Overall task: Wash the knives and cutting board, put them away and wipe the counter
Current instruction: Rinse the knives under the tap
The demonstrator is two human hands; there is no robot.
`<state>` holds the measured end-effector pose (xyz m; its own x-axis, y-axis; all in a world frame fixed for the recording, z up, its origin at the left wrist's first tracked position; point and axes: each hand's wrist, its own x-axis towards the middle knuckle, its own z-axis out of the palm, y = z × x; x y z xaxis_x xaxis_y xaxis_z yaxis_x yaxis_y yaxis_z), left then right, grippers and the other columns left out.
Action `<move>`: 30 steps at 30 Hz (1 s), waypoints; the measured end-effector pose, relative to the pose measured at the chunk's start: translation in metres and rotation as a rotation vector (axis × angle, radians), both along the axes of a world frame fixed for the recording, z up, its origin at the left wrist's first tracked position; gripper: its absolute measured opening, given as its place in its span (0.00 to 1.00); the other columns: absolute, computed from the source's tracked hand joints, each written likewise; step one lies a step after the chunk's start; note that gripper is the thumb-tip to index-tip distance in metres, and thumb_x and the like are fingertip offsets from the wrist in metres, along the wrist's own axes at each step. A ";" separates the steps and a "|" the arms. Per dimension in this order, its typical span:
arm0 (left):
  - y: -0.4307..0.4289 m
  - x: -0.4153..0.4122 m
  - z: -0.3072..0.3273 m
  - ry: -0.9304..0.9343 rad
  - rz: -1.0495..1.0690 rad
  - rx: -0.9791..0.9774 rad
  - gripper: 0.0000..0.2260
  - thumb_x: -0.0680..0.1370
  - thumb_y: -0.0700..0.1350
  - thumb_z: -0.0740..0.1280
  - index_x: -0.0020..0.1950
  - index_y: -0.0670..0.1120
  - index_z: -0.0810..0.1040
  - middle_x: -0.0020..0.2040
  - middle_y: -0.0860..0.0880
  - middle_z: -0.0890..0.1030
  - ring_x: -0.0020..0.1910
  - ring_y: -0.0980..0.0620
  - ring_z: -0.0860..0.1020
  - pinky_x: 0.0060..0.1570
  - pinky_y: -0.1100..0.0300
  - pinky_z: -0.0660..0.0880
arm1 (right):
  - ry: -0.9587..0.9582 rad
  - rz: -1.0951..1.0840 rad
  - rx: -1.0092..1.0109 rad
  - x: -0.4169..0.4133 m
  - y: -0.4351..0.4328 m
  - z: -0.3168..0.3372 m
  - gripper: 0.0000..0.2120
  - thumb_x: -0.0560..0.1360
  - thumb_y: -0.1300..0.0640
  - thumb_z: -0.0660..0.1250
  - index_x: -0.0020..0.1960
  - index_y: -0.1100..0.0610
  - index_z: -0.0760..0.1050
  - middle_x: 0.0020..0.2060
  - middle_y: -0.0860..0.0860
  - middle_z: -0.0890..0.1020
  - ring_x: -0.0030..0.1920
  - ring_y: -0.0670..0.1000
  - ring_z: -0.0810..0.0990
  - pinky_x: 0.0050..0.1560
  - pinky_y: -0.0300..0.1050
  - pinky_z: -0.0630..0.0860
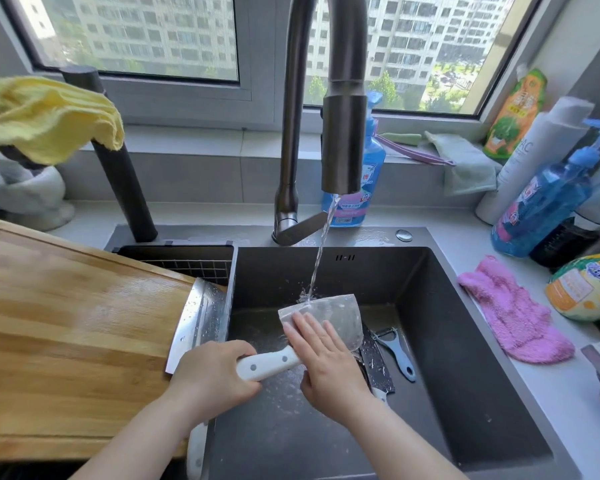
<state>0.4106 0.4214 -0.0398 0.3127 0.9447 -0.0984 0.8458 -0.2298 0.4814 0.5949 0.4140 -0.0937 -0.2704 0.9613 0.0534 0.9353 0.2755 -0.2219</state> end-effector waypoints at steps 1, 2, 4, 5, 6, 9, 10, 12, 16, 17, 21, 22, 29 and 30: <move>0.000 -0.001 0.000 0.004 0.004 0.004 0.09 0.71 0.54 0.67 0.44 0.62 0.67 0.36 0.63 0.71 0.44 0.59 0.72 0.34 0.74 0.63 | 0.028 -0.093 -0.005 0.004 0.000 0.000 0.36 0.57 0.58 0.60 0.67 0.57 0.64 0.65 0.53 0.75 0.67 0.55 0.72 0.70 0.44 0.59; -0.001 -0.003 -0.001 0.009 0.008 0.006 0.09 0.70 0.54 0.67 0.43 0.62 0.67 0.36 0.63 0.71 0.44 0.59 0.72 0.34 0.74 0.62 | 0.072 -0.229 0.009 0.010 0.002 0.000 0.38 0.60 0.60 0.62 0.70 0.60 0.60 0.69 0.56 0.69 0.70 0.56 0.68 0.72 0.43 0.58; -0.002 -0.006 0.000 0.034 0.013 0.005 0.08 0.71 0.55 0.66 0.44 0.62 0.67 0.38 0.63 0.72 0.44 0.60 0.71 0.33 0.75 0.61 | 0.057 -0.357 -0.069 0.024 0.004 0.001 0.38 0.71 0.64 0.60 0.76 0.58 0.45 0.76 0.54 0.48 0.77 0.53 0.48 0.74 0.41 0.43; -0.003 -0.008 0.000 0.051 0.010 0.002 0.09 0.71 0.55 0.66 0.44 0.62 0.67 0.38 0.63 0.72 0.43 0.60 0.71 0.32 0.75 0.60 | 0.050 -0.373 -0.184 0.027 0.001 0.003 0.37 0.74 0.63 0.57 0.76 0.56 0.41 0.76 0.52 0.42 0.77 0.51 0.42 0.74 0.41 0.39; -0.004 -0.009 0.001 0.061 0.006 -0.001 0.09 0.71 0.55 0.66 0.44 0.62 0.66 0.38 0.63 0.72 0.43 0.60 0.71 0.32 0.75 0.60 | 0.113 -0.394 -0.223 0.029 -0.001 0.002 0.36 0.74 0.62 0.57 0.76 0.55 0.41 0.76 0.52 0.41 0.76 0.51 0.41 0.74 0.42 0.39; -0.005 -0.009 0.003 0.047 0.026 -0.022 0.09 0.70 0.55 0.67 0.43 0.63 0.67 0.35 0.65 0.70 0.43 0.60 0.71 0.32 0.75 0.62 | 0.722 -0.670 -0.277 0.017 -0.010 0.006 0.26 0.73 0.67 0.58 0.70 0.58 0.60 0.69 0.56 0.65 0.69 0.54 0.64 0.68 0.44 0.62; -0.006 -0.009 0.003 0.044 0.036 -0.020 0.09 0.70 0.56 0.67 0.44 0.63 0.67 0.35 0.65 0.70 0.43 0.60 0.71 0.33 0.75 0.62 | 1.006 -0.740 -0.327 0.012 -0.010 0.010 0.20 0.72 0.69 0.57 0.62 0.57 0.67 0.58 0.56 0.74 0.59 0.54 0.72 0.57 0.43 0.69; -0.008 -0.008 0.006 0.052 0.039 -0.014 0.10 0.70 0.57 0.67 0.45 0.63 0.67 0.34 0.65 0.69 0.43 0.60 0.70 0.33 0.75 0.61 | 1.515 -0.836 -0.439 0.007 -0.009 0.020 0.12 0.75 0.71 0.55 0.52 0.58 0.69 0.42 0.55 0.77 0.42 0.53 0.76 0.43 0.41 0.73; -0.015 -0.011 0.012 0.045 0.074 -0.067 0.11 0.70 0.59 0.68 0.47 0.62 0.67 0.39 0.63 0.72 0.43 0.59 0.71 0.36 0.73 0.63 | 1.822 -0.884 -0.541 0.004 -0.004 0.029 0.10 0.79 0.66 0.57 0.59 0.60 0.66 0.41 0.58 0.78 0.39 0.55 0.78 0.30 0.41 0.81; -0.018 -0.013 0.014 0.050 0.085 -0.098 0.12 0.70 0.59 0.68 0.47 0.61 0.67 0.42 0.61 0.73 0.44 0.59 0.72 0.36 0.72 0.64 | 1.826 -0.888 -0.552 0.002 -0.003 0.030 0.11 0.79 0.67 0.57 0.60 0.60 0.67 0.41 0.57 0.78 0.39 0.55 0.78 0.28 0.39 0.80; -0.025 -0.023 0.020 0.109 0.097 -0.212 0.13 0.70 0.63 0.65 0.48 0.56 0.72 0.42 0.57 0.74 0.41 0.58 0.72 0.33 0.66 0.64 | 1.746 -0.878 -0.612 -0.013 0.001 0.036 0.09 0.78 0.69 0.56 0.56 0.60 0.69 0.38 0.54 0.78 0.36 0.51 0.76 0.25 0.35 0.77; -0.027 -0.026 0.022 0.095 0.107 -0.251 0.14 0.71 0.63 0.64 0.47 0.54 0.73 0.40 0.56 0.74 0.39 0.58 0.73 0.33 0.65 0.65 | 1.732 -0.850 -0.634 -0.017 0.002 0.038 0.09 0.78 0.69 0.56 0.55 0.60 0.70 0.38 0.54 0.78 0.36 0.51 0.76 0.25 0.34 0.77; -0.040 -0.063 0.028 -0.313 0.211 -0.536 0.10 0.74 0.52 0.66 0.37 0.47 0.74 0.29 0.53 0.75 0.22 0.58 0.72 0.26 0.65 0.71 | 1.596 -0.679 -0.729 -0.049 0.014 0.053 0.09 0.79 0.64 0.58 0.57 0.58 0.72 0.38 0.52 0.80 0.34 0.49 0.79 0.34 0.39 0.77; -0.042 -0.068 0.029 -0.340 0.240 -0.496 0.12 0.73 0.52 0.67 0.36 0.46 0.74 0.27 0.53 0.74 0.20 0.58 0.71 0.25 0.66 0.70 | 1.560 -0.665 -0.727 -0.055 0.017 0.056 0.09 0.80 0.62 0.58 0.58 0.58 0.72 0.39 0.53 0.81 0.36 0.50 0.80 0.35 0.39 0.77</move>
<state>0.3425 0.3792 -0.0108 0.1895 0.8600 -0.4737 0.6274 0.2651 0.7322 0.5403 0.4314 -0.0377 -0.0007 0.8208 -0.5711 -0.3103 -0.5431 -0.7802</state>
